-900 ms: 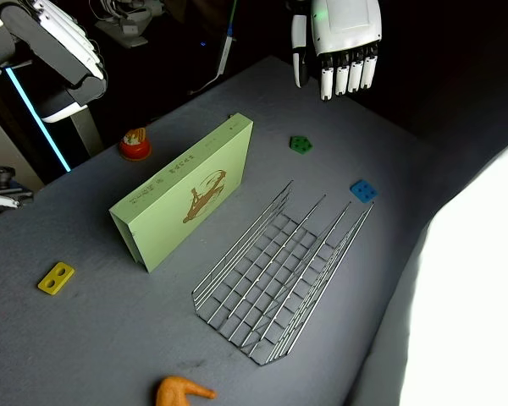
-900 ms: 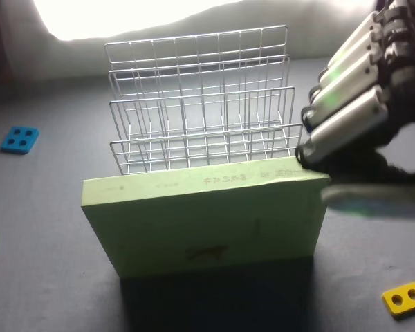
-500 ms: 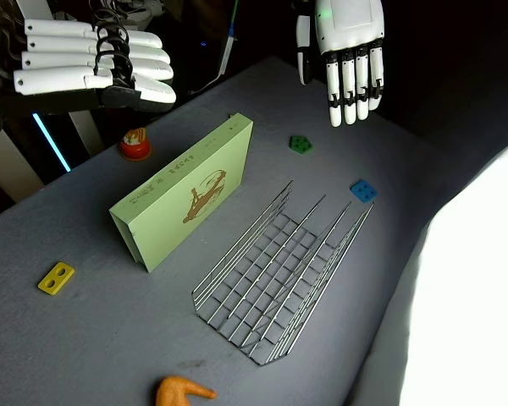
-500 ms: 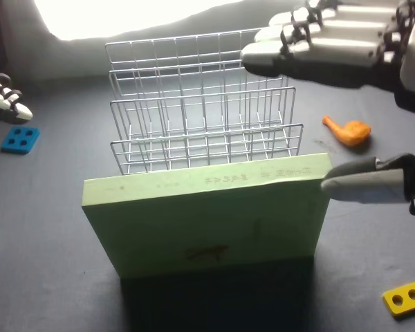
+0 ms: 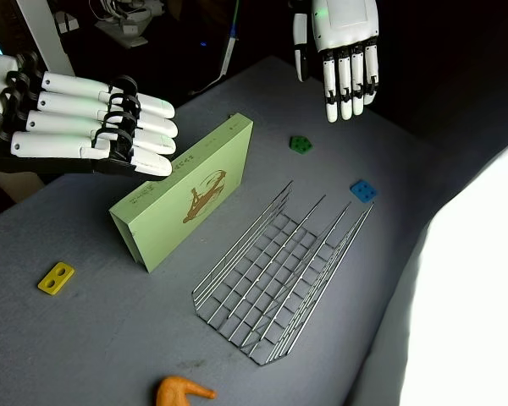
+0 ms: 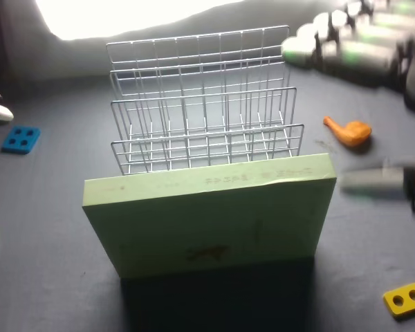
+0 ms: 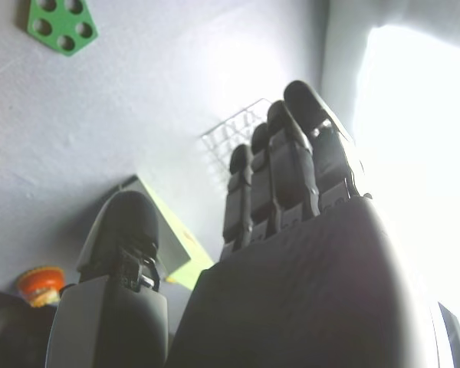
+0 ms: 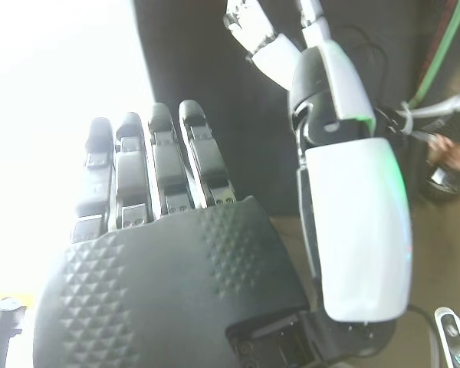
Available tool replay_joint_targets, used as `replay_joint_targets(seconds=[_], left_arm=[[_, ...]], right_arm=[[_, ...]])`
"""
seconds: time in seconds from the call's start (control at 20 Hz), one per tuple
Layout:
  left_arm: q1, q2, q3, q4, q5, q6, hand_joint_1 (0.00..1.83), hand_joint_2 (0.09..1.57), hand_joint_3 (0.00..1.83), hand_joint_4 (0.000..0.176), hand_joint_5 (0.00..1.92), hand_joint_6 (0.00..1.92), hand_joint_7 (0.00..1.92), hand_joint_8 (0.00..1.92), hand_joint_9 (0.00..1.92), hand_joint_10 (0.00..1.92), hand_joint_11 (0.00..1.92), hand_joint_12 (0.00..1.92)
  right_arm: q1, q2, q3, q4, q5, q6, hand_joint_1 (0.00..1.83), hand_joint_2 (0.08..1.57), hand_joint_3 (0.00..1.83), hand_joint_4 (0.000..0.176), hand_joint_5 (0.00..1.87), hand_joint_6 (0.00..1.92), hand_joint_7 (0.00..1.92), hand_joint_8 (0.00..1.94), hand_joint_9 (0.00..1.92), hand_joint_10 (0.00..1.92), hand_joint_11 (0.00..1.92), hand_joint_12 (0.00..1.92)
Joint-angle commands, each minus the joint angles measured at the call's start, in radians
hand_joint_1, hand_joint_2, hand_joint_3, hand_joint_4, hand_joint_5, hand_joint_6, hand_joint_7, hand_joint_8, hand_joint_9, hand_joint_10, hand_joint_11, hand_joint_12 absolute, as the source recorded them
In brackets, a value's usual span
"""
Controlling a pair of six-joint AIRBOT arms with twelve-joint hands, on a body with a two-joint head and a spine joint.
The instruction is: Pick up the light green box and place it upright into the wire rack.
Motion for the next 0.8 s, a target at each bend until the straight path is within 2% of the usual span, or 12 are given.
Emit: replay_joint_targets(seconds=[0.0, 0.05, 0.15, 0.25, 0.35, 0.55, 0.65, 0.75], left_arm=[[-0.009, -0.003, 0.008, 0.001, 0.081, 0.003, 0.46, 1.32, 0.00, 0.009, 0.16, 0.00, 0.19, 0.00, 0.24, 0.00, 0.00, 0.83], [-0.011, -0.006, 0.014, 0.001, 0.081, 0.003, 0.45, 1.33, 0.00, 0.005, 0.15, 0.00, 0.18, 0.00, 0.23, 0.00, 0.00, 0.80], [-0.015, -0.014, 0.028, 0.001, 0.081, 0.004, 0.46, 1.32, 0.00, 0.005, 0.16, 0.00, 0.17, 0.00, 0.22, 0.00, 0.00, 0.74], [-0.019, -0.017, 0.037, 0.001, 0.081, 0.004, 0.45, 1.33, 0.00, 0.003, 0.15, 0.00, 0.18, 0.00, 0.23, 0.00, 0.00, 0.78], [-0.018, -0.016, 0.039, 0.001, 0.081, 0.004, 0.42, 1.34, 0.00, 0.001, 0.14, 0.00, 0.18, 0.00, 0.23, 0.00, 0.00, 0.78], [-0.018, -0.012, 0.027, -0.004, 0.080, 0.004, 0.45, 1.34, 0.00, 0.000, 0.14, 0.00, 0.16, 0.00, 0.21, 0.00, 0.00, 0.78], [-0.014, -0.006, 0.017, -0.021, 0.078, 0.013, 0.44, 1.34, 0.00, 0.002, 0.14, 0.00, 0.16, 0.00, 0.20, 0.00, 0.00, 0.73], [-0.015, -0.006, 0.007, -0.021, 0.078, 0.021, 0.48, 1.34, 0.00, 0.000, 0.16, 0.01, 0.18, 0.00, 0.22, 0.01, 0.00, 0.76]], right_arm=[[-0.003, -0.005, -0.011, 0.017, 0.106, -0.007, 0.56, 1.07, 0.00, 0.000, 0.07, 0.00, 0.05, 0.00, 0.09, 0.00, 0.00, 0.40], [-0.013, -0.017, -0.011, 0.043, 0.094, -0.012, 0.70, 1.05, 0.00, 0.000, 0.06, 0.00, 0.04, 0.00, 0.08, 0.00, 0.00, 0.35], [0.017, -0.053, -0.011, 0.091, 0.011, -0.059, 0.85, 1.03, 0.00, 0.003, 0.04, 0.00, 0.02, 0.00, 0.06, 0.00, 0.00, 0.29], [0.054, -0.088, -0.011, 0.225, -0.040, -0.189, 0.96, 1.00, 0.00, 0.010, 0.06, 0.01, 0.03, 0.00, 0.06, 0.00, 0.00, 0.34], [0.092, -0.128, -0.007, 0.380, -0.083, -0.330, 0.95, 1.00, 0.00, 0.009, 0.03, 0.00, 0.00, 0.00, 0.03, 0.00, 0.00, 0.28], [0.118, -0.175, 0.004, 0.486, -0.130, -0.362, 0.94, 1.01, 0.00, 0.009, 0.02, 0.00, 0.01, 0.00, 0.03, 0.00, 0.00, 0.25], [0.121, -0.198, 0.009, 0.708, -0.103, -0.595, 0.93, 1.01, 0.00, 0.014, 0.02, 0.00, 0.02, 0.00, 0.04, 0.00, 0.00, 0.26], [0.120, -0.226, 0.017, 0.752, -0.048, -0.666, 0.93, 1.01, 0.00, 0.014, 0.06, 0.01, 0.06, 0.01, 0.05, 0.01, 0.00, 0.30]])
